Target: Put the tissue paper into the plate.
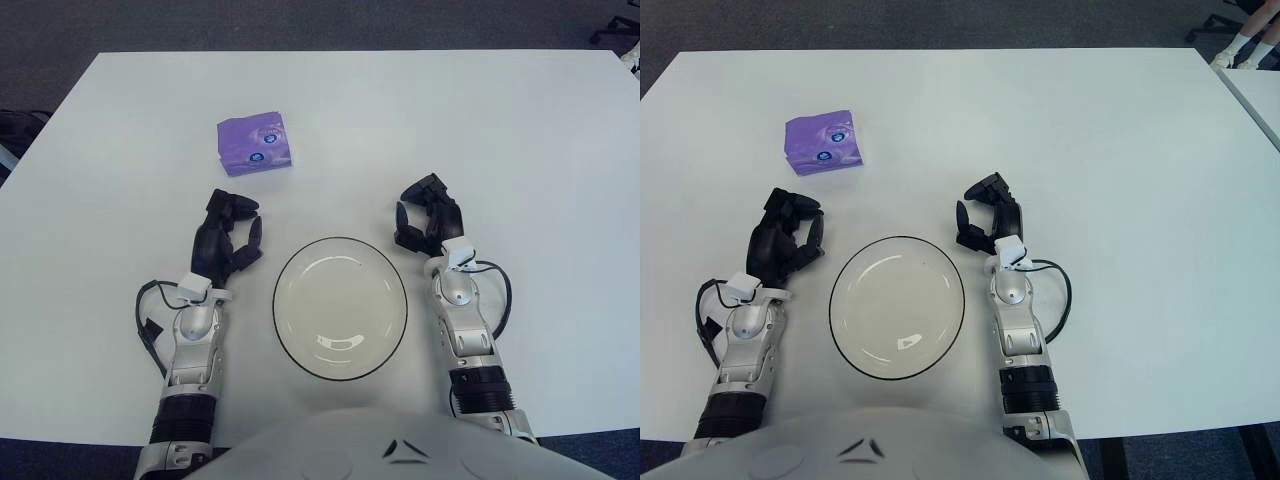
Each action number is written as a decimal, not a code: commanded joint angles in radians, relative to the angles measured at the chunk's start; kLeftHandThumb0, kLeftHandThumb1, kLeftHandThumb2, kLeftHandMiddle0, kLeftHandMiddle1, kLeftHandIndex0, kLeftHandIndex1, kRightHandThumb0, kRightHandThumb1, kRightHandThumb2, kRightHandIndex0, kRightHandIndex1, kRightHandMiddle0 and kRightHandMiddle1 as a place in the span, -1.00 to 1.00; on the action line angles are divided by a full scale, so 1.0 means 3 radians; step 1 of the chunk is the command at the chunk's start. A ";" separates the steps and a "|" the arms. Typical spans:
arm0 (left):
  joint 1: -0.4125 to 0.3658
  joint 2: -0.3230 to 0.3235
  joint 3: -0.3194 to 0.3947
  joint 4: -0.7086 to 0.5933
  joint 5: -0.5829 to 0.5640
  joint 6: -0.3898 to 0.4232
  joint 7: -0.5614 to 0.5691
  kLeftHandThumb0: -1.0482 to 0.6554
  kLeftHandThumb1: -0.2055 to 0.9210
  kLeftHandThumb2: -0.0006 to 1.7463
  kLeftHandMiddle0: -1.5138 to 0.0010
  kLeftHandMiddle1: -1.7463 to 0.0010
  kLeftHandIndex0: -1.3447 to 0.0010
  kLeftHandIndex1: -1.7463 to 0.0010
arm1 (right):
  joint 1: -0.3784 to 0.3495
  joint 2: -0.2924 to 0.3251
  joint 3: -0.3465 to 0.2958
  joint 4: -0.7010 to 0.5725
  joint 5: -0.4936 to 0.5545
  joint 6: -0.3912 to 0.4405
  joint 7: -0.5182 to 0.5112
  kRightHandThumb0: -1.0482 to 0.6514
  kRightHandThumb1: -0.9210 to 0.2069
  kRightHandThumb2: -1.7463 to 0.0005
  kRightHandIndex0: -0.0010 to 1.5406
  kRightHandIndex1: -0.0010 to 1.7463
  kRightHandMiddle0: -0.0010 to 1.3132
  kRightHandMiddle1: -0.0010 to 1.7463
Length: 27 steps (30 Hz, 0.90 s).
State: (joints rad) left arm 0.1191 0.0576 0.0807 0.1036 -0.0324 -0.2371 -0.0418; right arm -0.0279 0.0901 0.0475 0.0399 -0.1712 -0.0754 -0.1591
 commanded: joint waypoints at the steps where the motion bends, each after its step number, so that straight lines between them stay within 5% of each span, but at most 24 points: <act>1: 0.0273 -0.0056 -0.0054 0.0017 0.0179 0.0221 0.0169 -0.22 0.58 -0.02 0.26 -1.00 0.50 -1.00 | 0.0351 -0.0020 -0.0033 0.0329 0.0020 0.0476 0.0012 -0.26 -0.27 -0.24 -0.10 0.75 -0.30 1.00; 5: 0.0365 0.0017 -0.0190 -0.0557 0.0846 0.0387 0.0481 -0.22 0.54 0.02 0.25 -1.00 0.48 -1.00 | 0.0347 -0.0026 -0.0033 0.0382 0.0023 0.0397 0.0006 -0.26 -0.26 -0.25 -0.08 0.73 -0.29 1.00; 13: 0.0317 0.0286 -0.0249 -0.0671 0.1685 0.0301 0.0853 -0.23 0.51 0.04 0.10 -1.00 0.46 -1.00 | 0.0327 -0.0038 -0.0030 0.0404 0.0018 0.0436 0.0016 -0.27 -0.23 -0.27 -0.04 0.72 -0.28 1.00; 27: -0.0054 0.0674 -0.0158 -0.0881 0.1988 0.0402 0.0747 -0.24 0.41 0.13 -0.07 -1.00 0.40 -1.00 | 0.0313 -0.0004 -0.0048 0.0394 0.0046 0.0464 0.0002 -0.25 -0.30 -0.21 -0.12 0.77 -0.32 1.00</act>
State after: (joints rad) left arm 0.1364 0.2223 0.0203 -0.1328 0.5466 -0.1328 0.1981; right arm -0.0321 0.0907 0.0486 0.0443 -0.1704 -0.0849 -0.1601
